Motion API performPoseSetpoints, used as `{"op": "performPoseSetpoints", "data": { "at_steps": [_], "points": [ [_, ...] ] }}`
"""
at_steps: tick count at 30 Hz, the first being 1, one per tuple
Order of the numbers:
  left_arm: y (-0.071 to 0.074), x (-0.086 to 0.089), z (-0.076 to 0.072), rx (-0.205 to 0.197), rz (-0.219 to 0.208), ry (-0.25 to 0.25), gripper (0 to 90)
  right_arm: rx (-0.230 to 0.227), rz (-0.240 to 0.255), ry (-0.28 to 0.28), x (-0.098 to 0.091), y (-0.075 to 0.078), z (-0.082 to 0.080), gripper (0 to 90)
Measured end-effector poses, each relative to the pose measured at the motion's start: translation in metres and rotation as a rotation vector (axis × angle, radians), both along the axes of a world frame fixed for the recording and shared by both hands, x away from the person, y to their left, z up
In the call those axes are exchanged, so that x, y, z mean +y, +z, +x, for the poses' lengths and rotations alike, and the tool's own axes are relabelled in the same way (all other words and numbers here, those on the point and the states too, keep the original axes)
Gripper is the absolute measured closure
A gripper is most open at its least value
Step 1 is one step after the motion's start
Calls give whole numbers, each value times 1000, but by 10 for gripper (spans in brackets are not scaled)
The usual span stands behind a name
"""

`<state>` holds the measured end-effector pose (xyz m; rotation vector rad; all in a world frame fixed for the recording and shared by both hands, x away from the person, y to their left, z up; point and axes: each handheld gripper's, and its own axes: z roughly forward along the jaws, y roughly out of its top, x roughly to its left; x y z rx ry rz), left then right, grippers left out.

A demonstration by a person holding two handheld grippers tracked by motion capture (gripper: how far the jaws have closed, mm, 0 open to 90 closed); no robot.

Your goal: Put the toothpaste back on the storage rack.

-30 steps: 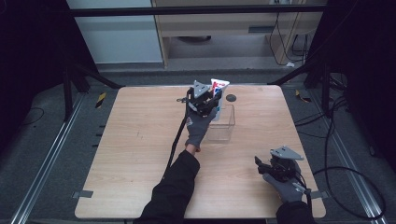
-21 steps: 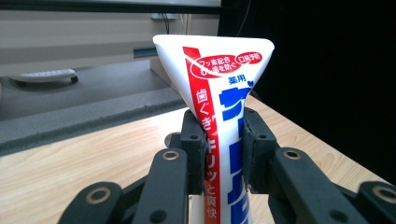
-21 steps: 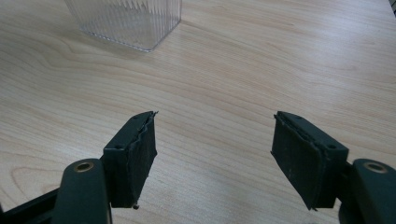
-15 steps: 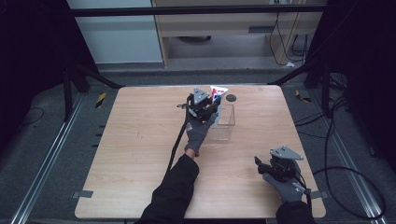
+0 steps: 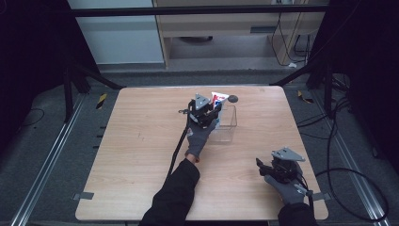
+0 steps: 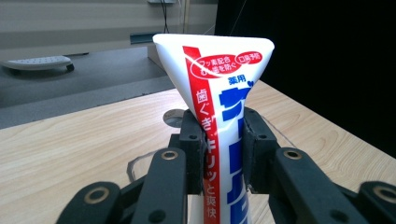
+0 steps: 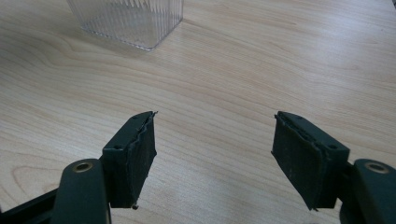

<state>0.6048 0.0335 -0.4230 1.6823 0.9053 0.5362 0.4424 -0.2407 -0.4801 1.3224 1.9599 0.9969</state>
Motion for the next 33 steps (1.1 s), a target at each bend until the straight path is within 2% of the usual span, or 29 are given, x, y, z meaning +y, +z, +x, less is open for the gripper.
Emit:
{"op": "performPoseSetpoints", "data": {
  "at_steps": [14,20,27,33],
  "points": [
    [-9,1,-3,7,25,-7,715,1,-5,3,0,0,0,292],
    [-11,-4,-7,-20,83,-20,714,1,-5,1,0,0,0,289],
    [-14,-7,-8,-13,113,-25,717,2,-5,2,-1,0,0,288],
    [-24,-4,-5,14,103,-39,718,2,-7,1,-1,0,1,288]
  ]
}}
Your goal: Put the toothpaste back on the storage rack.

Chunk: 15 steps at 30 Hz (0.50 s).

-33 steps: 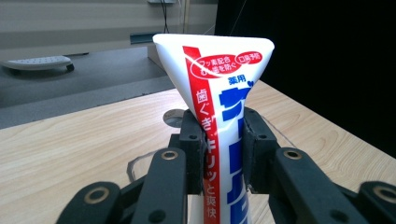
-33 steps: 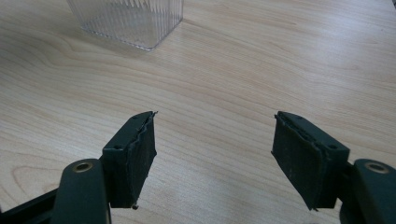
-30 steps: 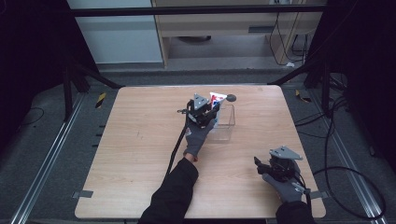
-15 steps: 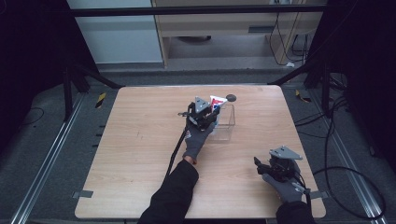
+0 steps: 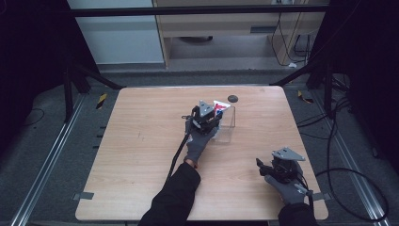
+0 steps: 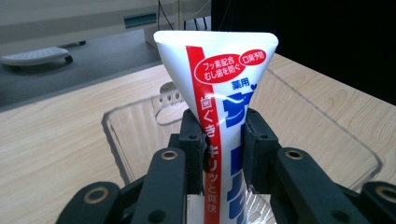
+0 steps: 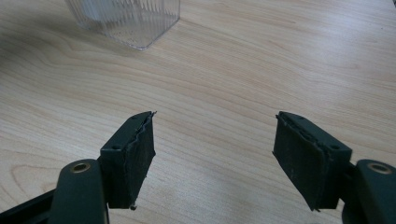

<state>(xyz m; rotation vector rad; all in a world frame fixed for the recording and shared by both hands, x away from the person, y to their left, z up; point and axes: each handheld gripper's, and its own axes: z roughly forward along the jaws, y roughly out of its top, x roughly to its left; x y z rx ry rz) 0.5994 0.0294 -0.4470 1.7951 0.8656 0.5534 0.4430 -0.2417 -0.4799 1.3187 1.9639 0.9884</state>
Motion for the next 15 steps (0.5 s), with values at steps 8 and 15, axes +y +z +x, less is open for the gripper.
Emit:
{"op": "performPoseSetpoints", "data": {
  "at_steps": [8,15],
  "points": [
    [-3,3,0,1,-26,1,712,1,1,-2,0,0,0,287],
    [7,9,-3,-10,-111,-16,613,0,2,0,0,0,0,284]
  ]
}}
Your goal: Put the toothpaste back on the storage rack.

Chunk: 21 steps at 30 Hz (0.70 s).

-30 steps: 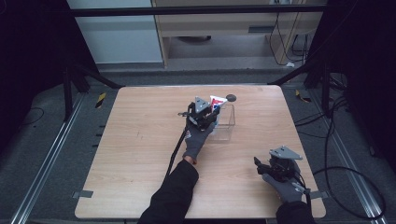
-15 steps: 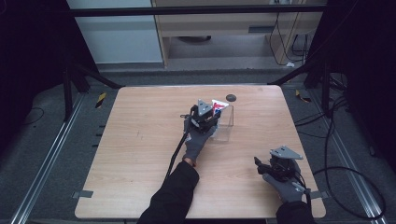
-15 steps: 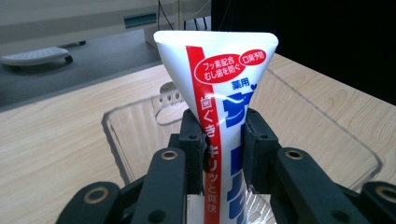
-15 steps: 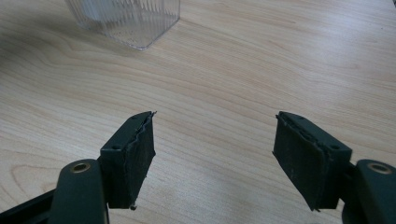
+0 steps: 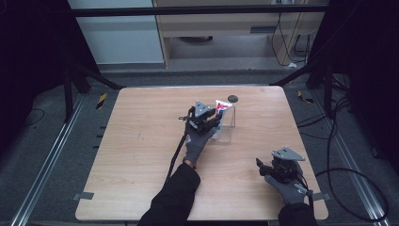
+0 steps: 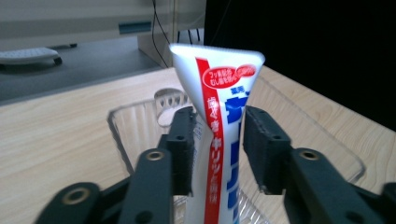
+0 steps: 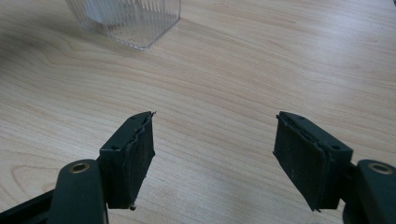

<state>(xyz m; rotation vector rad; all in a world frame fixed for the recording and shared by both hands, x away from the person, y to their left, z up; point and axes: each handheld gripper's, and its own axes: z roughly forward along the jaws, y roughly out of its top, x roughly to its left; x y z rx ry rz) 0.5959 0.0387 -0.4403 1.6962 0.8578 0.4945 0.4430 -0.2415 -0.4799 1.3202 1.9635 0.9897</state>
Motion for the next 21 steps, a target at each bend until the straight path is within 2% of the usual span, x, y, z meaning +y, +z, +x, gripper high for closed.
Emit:
{"op": "performPoseSetpoints", "data": {
  "at_steps": [7,10,13,16,19,21],
  "points": [
    [22,9,-14,-28,45,-2,497,-2,1,-6,0,0,0,282],
    [32,15,-21,-34,64,-37,485,-4,6,-12,0,1,-1,279],
    [40,23,-25,-17,69,-60,471,-11,5,-20,-1,2,-1,270],
    [47,36,-29,10,72,-58,454,-15,10,-27,-2,3,-2,261],
    [49,47,-36,12,130,-56,433,-19,12,-31,-4,3,-2,256],
    [47,55,-43,19,153,-69,425,-19,13,-32,-5,4,-2,252]
  ]
}}
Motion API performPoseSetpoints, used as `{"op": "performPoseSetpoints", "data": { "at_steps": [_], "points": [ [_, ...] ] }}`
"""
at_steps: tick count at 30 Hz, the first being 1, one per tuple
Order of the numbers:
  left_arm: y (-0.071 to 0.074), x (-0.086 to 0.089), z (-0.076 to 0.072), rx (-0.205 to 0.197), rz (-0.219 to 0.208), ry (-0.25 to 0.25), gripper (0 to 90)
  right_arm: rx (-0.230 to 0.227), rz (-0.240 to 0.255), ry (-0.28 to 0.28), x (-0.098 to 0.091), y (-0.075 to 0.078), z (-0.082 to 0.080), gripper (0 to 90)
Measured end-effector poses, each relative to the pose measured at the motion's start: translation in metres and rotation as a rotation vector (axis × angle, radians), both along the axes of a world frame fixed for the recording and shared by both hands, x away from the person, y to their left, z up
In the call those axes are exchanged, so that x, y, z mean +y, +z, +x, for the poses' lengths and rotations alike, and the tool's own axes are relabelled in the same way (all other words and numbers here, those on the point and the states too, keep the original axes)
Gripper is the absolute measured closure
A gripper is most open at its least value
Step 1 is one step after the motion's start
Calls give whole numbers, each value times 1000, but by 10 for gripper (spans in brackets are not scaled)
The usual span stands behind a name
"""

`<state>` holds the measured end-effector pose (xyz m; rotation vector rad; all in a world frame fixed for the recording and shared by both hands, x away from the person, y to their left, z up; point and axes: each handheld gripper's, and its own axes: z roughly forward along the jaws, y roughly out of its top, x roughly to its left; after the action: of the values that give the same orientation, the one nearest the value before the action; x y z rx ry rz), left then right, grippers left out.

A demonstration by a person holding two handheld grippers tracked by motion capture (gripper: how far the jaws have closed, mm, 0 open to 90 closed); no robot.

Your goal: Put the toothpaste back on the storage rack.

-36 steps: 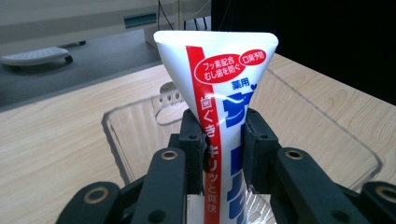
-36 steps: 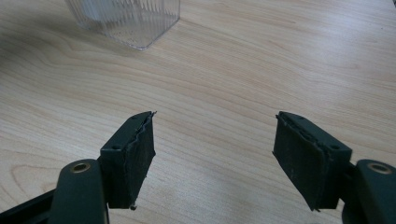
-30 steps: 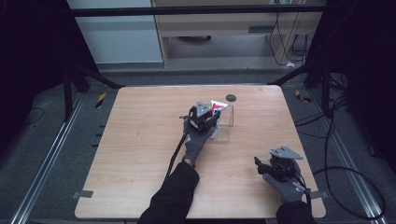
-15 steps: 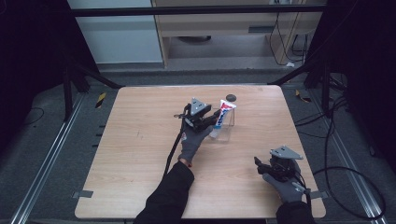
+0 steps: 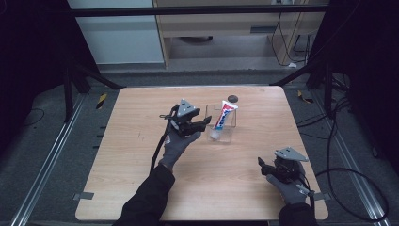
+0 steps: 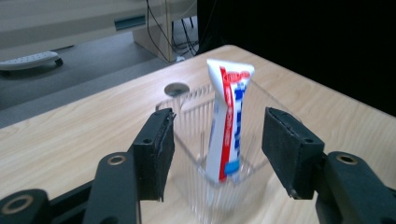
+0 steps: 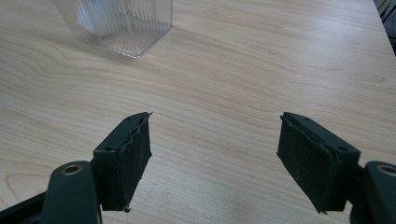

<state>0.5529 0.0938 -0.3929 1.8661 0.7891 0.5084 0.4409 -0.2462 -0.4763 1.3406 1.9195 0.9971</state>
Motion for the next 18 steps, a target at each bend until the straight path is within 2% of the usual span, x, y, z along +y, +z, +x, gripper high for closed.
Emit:
{"op": "performPoseSetpoints", "data": {
  "at_steps": [5,8,12,14,18],
  "points": [
    [-6,18,-15,5,65,2,419,-2,9,-18,-4,1,-1,244],
    [-13,34,-27,7,87,13,415,-2,13,-28,-7,1,-3,241],
    [-25,61,-43,36,73,31,414,3,16,-40,-12,-1,-3,231],
    [-32,77,-53,52,86,52,406,9,22,-50,-13,-1,-4,223],
    [-40,103,-67,53,86,96,398,11,25,-60,-16,-2,-4,214]
  ]
}}
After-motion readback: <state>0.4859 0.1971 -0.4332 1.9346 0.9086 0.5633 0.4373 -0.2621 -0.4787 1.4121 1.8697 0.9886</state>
